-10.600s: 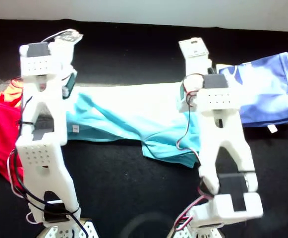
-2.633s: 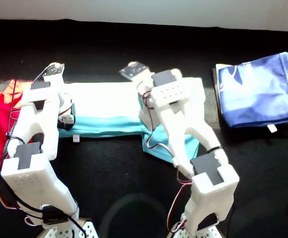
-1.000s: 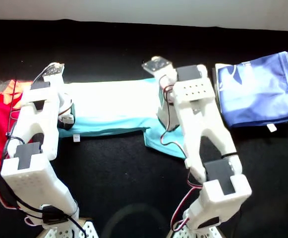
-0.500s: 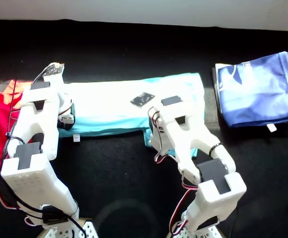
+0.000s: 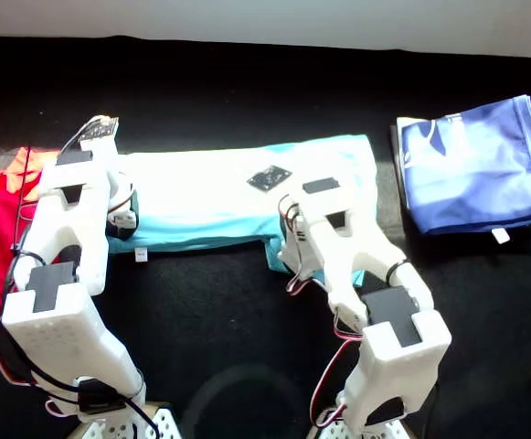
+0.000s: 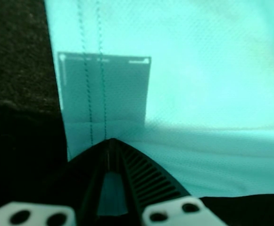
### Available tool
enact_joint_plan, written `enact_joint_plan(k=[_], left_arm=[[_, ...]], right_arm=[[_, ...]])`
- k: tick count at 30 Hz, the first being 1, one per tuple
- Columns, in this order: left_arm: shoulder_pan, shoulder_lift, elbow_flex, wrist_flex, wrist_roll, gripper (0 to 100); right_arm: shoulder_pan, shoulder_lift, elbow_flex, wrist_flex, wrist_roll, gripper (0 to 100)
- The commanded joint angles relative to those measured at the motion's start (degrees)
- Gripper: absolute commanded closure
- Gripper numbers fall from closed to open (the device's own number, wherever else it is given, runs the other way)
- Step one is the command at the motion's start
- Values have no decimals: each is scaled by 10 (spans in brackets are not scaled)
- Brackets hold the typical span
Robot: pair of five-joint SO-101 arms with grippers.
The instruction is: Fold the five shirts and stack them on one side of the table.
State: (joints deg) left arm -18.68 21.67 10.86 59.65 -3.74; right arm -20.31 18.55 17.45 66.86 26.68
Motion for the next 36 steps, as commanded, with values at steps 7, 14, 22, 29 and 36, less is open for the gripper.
enact_joint_plan(k=[7,14,22,29,36], left_arm=[[-3,5,1,-20,-4,991],[-3,5,1,-20,-4,991],[-3,5,1,-20,-4,991],[-3,5,1,-20,-4,991],[-3,5,1,-20,-4,991]], right_arm=[[46,8,-113,117,6,992],[37,-115,-133,202,20,992],[38,-223,-60,263,73,992],[38,-224,0,152,79,992],[42,-201,-51,78,76,992]])
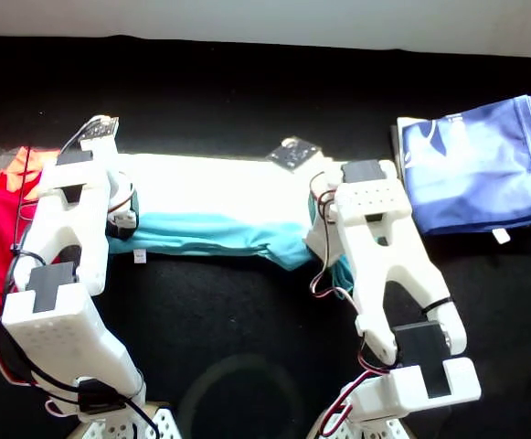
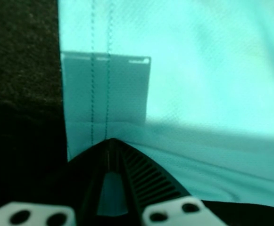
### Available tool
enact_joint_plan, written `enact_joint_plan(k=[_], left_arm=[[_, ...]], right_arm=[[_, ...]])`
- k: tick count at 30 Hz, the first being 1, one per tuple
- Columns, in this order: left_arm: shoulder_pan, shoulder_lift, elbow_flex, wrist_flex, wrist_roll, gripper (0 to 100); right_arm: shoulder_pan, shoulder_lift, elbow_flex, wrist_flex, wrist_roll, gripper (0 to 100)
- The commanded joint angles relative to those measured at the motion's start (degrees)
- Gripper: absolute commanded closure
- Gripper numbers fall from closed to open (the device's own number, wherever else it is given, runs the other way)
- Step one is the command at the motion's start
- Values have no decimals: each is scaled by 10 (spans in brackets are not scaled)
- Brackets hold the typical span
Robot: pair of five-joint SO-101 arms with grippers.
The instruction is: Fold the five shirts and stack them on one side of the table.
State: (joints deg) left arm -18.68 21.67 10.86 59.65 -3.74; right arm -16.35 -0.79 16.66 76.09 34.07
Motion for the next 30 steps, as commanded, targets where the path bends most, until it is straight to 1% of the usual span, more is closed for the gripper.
enact_joint_plan(k=[1,4,8,13,15,17,19,21,24,26,30], left_arm=[[-3,5,1,-20,-4,991],[-3,5,1,-20,-4,991],[-3,5,1,-20,-4,991],[-3,5,1,-20,-4,991],[-3,5,1,-20,-4,991],[-3,5,1,-20,-4,991],[-3,5,1,-20,-4,991],[-3,5,1,-20,-4,991],[-3,5,1,-20,-4,991],[-3,5,1,-20,-4,991],[-3,5,1,-20,-4,991]], right_arm=[[7,10,-62,-15,2,992],[26,82,-139,-27,-25,992],[41,189,-283,-23,-53,992],[41,325,-440,20,-66,984],[43,374,-498,54,-73,937],[45,413,-553,84,-86,865],[51,440,-613,102,-96,818],[59,457,-670,110,-113,815],[78,469,-745,125,-178,815],[85,469,-786,145,-207,815],[72,469,-860,216,-207,815]])
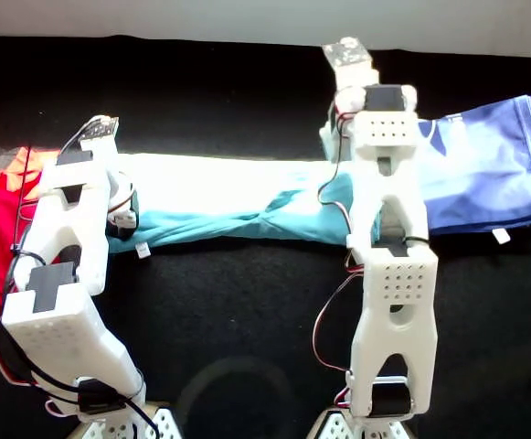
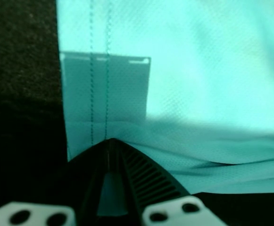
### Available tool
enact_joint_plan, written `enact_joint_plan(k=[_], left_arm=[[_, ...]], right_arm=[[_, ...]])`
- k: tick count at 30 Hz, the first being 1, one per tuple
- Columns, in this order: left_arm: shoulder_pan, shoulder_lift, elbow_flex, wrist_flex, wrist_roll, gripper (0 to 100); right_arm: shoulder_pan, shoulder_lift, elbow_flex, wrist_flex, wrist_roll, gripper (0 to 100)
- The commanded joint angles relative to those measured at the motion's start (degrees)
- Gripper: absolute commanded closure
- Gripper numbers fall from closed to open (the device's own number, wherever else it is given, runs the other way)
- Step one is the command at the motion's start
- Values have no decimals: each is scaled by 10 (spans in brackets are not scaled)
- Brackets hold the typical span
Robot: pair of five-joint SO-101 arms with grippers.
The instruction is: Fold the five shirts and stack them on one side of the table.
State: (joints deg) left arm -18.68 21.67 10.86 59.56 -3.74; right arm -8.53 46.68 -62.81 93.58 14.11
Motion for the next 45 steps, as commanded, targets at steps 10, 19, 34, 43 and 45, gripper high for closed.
enact_joint_plan(k=[10,19,34,43,45], left_arm=[[-3,5,1,-19,-4,991],[-3,6,0,-19,-4,991],[-3,6,0,-19,-4,991],[-3,6,0,-19,-4,991],[-3,6,0,-19,-4,991]], right_arm=[[-117,-7,-37,75,-11,995],[-151,-32,115,76,-11,993],[-145,-20,170,-66,-9,993],[-142,38,170,-94,-11,993],[-142,26,155,-70,-9,993]])
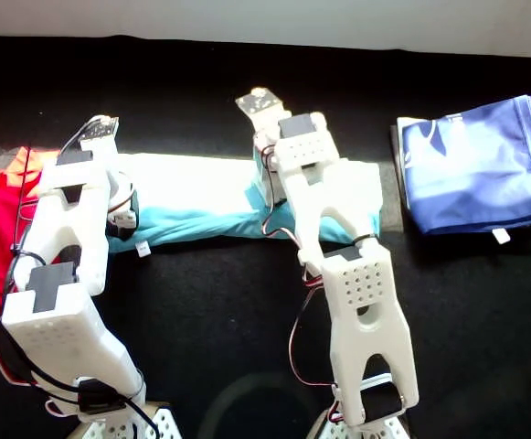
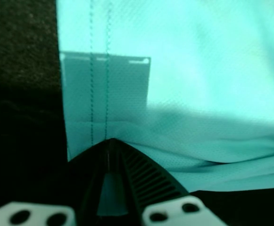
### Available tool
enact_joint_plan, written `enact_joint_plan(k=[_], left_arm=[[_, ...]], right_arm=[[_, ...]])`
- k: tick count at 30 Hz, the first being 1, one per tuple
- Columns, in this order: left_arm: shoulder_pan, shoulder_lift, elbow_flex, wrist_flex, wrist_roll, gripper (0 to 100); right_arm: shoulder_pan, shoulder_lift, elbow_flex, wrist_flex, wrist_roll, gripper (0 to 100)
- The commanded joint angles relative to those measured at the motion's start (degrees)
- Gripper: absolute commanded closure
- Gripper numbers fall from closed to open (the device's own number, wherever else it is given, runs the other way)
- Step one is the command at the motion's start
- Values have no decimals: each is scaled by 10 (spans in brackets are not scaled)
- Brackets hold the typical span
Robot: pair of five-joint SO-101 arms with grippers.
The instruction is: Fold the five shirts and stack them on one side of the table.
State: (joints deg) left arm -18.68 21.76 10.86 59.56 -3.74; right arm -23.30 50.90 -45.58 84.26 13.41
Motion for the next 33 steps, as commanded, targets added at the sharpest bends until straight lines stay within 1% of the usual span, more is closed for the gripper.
enact_joint_plan(k=[1,6,11,14,17,20,21,23,24,26,28,33], left_arm=[[-3,5,0,-19,-4,991],[-3,5,0,-19,-4,991],[-3,-7,-12,-10,-3,991],[-3,-38,-30,42,4,991],[-6,-85,-61,87,30,990],[-7,-117,-87,106,39,988],[-7,-124,-89,103,39,975],[-11,-121,-95,102,39,918],[-15,-116,-96,95,42,878],[-22,-98,-102,56,46,793],[-32,-65,-116,33,46,744],[-42,32,-199,53,46,759]], right_arm=[[6,-29,-33,46,-2,993],[15,-108,-140,165,-1,993],[30,-180,-154,168,-1,993],[33,-223,-115,169,-1,993],[31,-299,-24,169,-1,993],[25,-401,89,168,-1,993],[24,-437,131,168,-1,993],[24,-509,214,167,-1,993],[27,-544,254,167,-1,993],[29,-615,333,167,-1,993],[29,-684,404,167,0,993],[33,-834,540,167,0,993]])
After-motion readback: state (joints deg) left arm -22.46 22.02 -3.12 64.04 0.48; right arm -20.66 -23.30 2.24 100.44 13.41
